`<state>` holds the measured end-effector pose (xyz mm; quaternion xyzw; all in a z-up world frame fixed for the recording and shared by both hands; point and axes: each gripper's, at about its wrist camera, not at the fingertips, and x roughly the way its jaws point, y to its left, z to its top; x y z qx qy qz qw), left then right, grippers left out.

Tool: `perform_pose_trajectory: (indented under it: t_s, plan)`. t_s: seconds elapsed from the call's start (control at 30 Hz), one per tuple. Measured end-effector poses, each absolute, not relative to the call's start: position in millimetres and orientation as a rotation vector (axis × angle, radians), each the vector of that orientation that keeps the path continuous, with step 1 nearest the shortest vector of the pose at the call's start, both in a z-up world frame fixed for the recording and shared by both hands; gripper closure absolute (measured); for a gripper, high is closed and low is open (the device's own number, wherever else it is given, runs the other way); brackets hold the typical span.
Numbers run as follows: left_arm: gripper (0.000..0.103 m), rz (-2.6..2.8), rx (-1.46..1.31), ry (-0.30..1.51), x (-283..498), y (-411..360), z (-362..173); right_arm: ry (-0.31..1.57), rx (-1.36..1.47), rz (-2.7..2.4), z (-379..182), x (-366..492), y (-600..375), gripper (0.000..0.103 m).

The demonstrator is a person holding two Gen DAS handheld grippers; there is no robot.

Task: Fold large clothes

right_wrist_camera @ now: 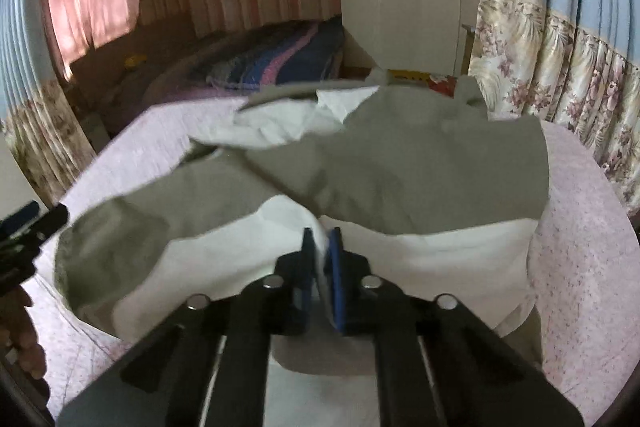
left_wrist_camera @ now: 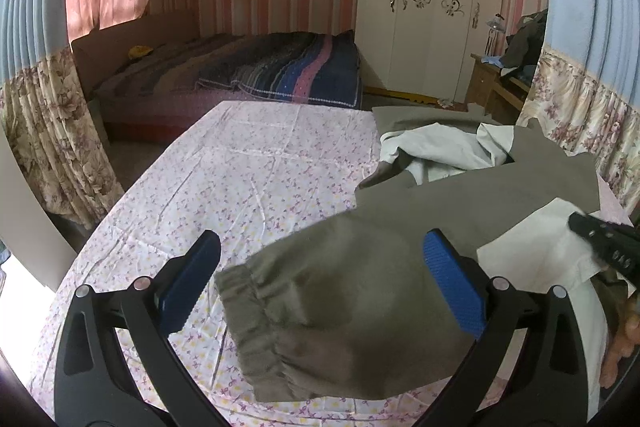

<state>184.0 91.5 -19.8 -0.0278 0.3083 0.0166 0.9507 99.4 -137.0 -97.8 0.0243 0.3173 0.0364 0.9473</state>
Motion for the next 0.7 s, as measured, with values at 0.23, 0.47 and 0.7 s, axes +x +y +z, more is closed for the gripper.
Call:
perform_pose_trajectory:
  t_s: [0.23, 0.47, 0.7]
  plan:
    - [0.003, 0.034, -0.042, 0.604, 183, 80, -4, 0.546, 0.091, 0.033, -56, 88, -201, 0.1]
    - [0.003, 0.02, -0.016, 0.602, 188, 52, 2, 0.486, 0.082, -0.202, -35, 79, -326, 0.101]
    - [0.003, 0.043, 0.03, 0.629, 199, 36, -7, 0.537, 0.088, -0.413, -58, 96, -453, 0.102]
